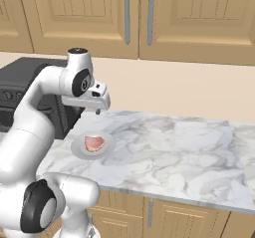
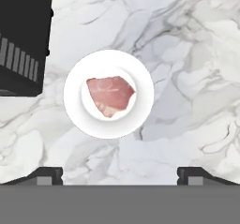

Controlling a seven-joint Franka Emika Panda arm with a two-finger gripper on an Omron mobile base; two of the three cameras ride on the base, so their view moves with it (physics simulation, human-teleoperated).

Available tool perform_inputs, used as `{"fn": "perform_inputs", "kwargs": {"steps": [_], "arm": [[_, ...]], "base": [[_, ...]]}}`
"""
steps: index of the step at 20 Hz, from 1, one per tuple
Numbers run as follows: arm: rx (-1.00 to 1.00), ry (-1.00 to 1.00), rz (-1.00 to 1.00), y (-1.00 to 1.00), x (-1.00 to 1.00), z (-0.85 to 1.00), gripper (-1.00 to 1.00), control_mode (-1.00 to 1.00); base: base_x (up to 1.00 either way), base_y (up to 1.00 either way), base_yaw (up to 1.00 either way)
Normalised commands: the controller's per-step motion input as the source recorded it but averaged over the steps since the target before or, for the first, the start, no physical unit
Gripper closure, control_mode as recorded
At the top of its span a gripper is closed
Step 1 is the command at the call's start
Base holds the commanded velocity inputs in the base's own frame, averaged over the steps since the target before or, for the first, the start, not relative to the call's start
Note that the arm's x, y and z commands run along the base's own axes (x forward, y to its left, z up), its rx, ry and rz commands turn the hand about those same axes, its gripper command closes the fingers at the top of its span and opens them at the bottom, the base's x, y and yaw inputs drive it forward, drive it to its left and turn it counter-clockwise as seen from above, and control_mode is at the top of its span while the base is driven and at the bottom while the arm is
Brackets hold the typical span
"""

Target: Place the steak on the counter behind the older steak on the same shelf of the fridge to maintain FIFO order. Close the fridge door when finished.

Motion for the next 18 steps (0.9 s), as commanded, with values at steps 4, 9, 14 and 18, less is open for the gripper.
{"fn": "perform_inputs", "kwargs": {"steps": [4, 9, 14, 18], "arm": [[0.17, 0.05, 0.00, 0.02, 0.00, -0.74, -1.00, -1.00], [0.24, 0.09, -0.01, 0.00, 0.08, -0.75, -1.00, -1.00], [0.16, 0.16, 0.00, 0.00, 0.12, -0.50, -1.00, -1.00], [-0.01, 0.23, 0.00, 0.00, 0.25, -0.39, -1.00, -1.00]], "base": [[0.00, 0.00, 0.00], [0.00, 0.00, 0.00], [0.00, 0.00, 0.00], [0.00, 0.00, 0.00]]}}
